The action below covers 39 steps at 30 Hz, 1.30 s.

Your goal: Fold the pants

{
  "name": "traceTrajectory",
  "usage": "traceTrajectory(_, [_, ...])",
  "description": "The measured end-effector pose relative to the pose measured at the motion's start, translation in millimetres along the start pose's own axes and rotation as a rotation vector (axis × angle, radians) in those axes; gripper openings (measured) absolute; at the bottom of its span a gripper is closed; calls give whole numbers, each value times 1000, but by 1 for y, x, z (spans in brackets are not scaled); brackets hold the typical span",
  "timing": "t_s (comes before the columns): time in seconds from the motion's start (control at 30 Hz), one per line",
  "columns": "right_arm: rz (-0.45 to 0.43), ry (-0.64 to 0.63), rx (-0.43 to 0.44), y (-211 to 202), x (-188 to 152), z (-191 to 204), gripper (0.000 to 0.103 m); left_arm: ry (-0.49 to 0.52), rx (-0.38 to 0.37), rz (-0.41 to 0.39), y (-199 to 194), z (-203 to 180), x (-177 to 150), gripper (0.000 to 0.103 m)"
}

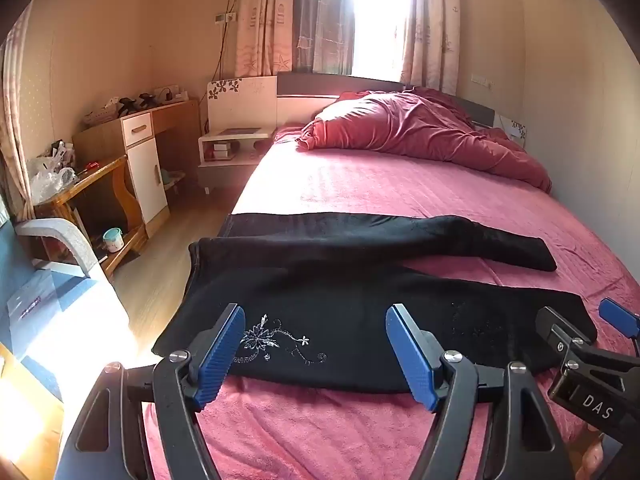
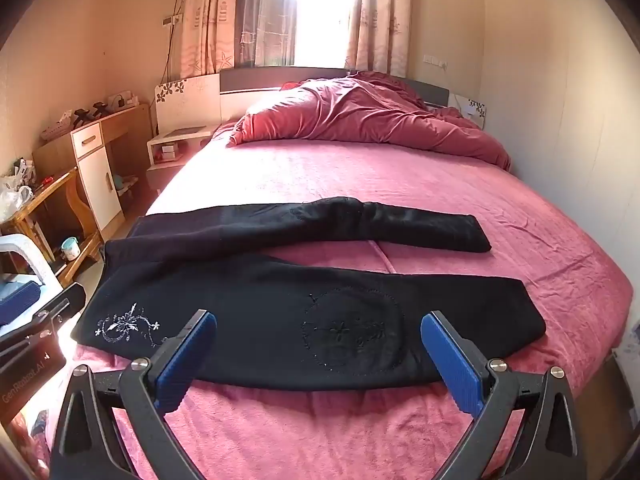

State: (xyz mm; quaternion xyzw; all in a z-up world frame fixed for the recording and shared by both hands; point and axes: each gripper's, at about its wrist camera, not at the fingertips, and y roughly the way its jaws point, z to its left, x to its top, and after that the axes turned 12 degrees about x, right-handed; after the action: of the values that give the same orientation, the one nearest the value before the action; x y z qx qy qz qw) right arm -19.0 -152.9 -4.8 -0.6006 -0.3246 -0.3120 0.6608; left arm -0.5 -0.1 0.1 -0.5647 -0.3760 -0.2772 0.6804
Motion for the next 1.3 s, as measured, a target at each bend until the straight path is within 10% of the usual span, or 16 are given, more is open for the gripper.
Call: traceTrajectory(1.3, [10, 22, 32, 12, -8, -10, 103, -20, 21, 27, 7, 4, -5, 75])
